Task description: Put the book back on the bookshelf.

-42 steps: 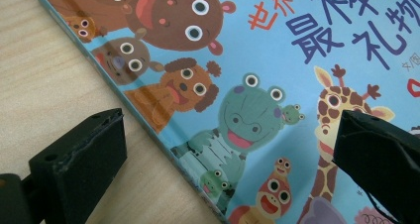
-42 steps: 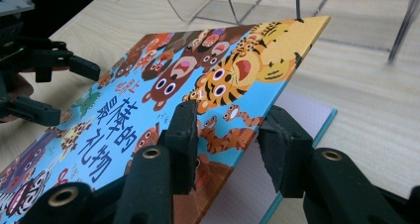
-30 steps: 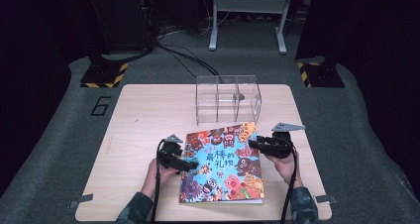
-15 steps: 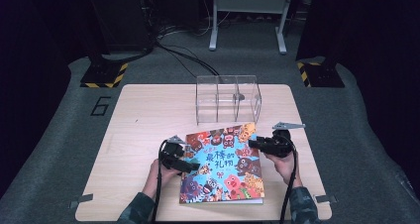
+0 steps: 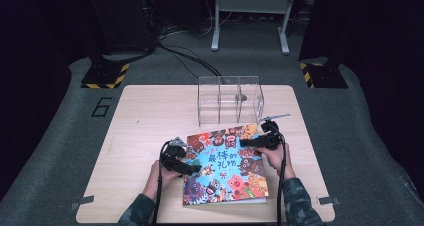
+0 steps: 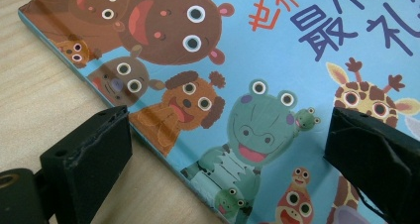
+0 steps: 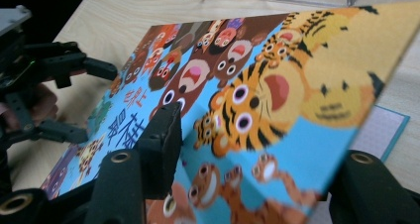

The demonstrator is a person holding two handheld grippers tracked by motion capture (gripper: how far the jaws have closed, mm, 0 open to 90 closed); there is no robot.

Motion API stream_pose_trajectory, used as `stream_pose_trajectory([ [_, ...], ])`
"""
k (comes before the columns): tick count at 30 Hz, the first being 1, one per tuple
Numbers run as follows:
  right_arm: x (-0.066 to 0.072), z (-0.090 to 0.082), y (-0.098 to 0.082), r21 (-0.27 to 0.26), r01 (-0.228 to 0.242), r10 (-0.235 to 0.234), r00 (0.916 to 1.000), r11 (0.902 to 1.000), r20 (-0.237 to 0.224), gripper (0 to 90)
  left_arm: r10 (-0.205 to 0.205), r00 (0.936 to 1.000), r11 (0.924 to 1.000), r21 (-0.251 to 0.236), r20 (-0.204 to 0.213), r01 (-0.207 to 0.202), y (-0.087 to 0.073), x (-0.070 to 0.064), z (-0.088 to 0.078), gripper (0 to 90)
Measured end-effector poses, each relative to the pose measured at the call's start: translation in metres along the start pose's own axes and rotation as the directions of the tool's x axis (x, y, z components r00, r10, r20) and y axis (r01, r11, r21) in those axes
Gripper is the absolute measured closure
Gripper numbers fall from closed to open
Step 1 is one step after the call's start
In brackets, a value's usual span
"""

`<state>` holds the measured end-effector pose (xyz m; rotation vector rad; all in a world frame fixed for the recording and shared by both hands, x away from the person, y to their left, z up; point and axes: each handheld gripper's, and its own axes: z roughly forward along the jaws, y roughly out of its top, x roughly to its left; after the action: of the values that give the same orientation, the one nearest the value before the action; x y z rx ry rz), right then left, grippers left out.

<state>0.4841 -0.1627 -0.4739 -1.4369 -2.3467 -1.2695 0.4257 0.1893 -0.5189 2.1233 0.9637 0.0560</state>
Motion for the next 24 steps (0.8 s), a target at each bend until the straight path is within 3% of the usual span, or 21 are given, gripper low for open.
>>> stream_pose_trajectory([
  [5,-0.008,0.008,0.006,0.029,-0.064,0.065,0.9979,0.9975,-0.006,38.7,0.027,0.9996,0.9996,0.009,-0.007,-0.027,0.000,0.000,0.000,4.7],
  [8,-0.010,0.012,0.007,0.052,-0.071,0.070,0.9974,0.9961,0.017,38.6,0.033,0.9992,0.9994,0.013,-0.023,-0.033,0.001,-0.001,0.000,4.9],
  [15,-0.011,0.011,0.007,0.045,-0.080,0.079,0.9968,0.9958,0.007,42.7,0.025,0.9995,0.9997,0.008,-0.020,-0.025,0.000,-0.001,0.000,4.9],
  [17,-0.012,0.009,0.007,0.033,-0.079,0.079,0.9969,0.9963,-0.005,46.5,0.015,0.9999,0.9999,0.004,-0.004,-0.015,0.000,0.000,0.000,4.8],
  [18,-0.014,0.003,0.008,-0.002,-0.092,0.092,0.9940,0.9957,-0.059,56.4,-0.006,0.9999,1.0000,-0.008,0.012,0.006,0.000,0.002,-0.001,4.8],
  [19,-0.014,0.003,0.008,-0.002,-0.092,0.092,0.9940,0.9957,-0.059,56.4,-0.006,0.9999,1.0000,-0.008,0.012,0.006,0.000,0.002,-0.001,4.8],
  [20,-0.013,-0.002,0.008,-0.020,-0.089,0.087,0.9919,0.9958,-0.093,59.4,-0.016,0.9997,0.9998,-0.007,0.017,0.016,0.000,0.001,-0.001,4.7],
  [23,-0.011,-0.004,0.008,-0.032,-0.076,0.072,0.9920,0.9966,-0.103,61.6,-0.022,0.9996,0.9997,-0.005,0.019,0.023,0.001,0.001,0.000,3.3],
  [24,-0.011,-0.007,0.007,-0.060,-0.059,0.050,0.9879,0.9964,-0.147,66.0,-0.046,0.9986,0.9989,-0.012,0.028,0.046,0.001,0.001,0.000,2.8],
])
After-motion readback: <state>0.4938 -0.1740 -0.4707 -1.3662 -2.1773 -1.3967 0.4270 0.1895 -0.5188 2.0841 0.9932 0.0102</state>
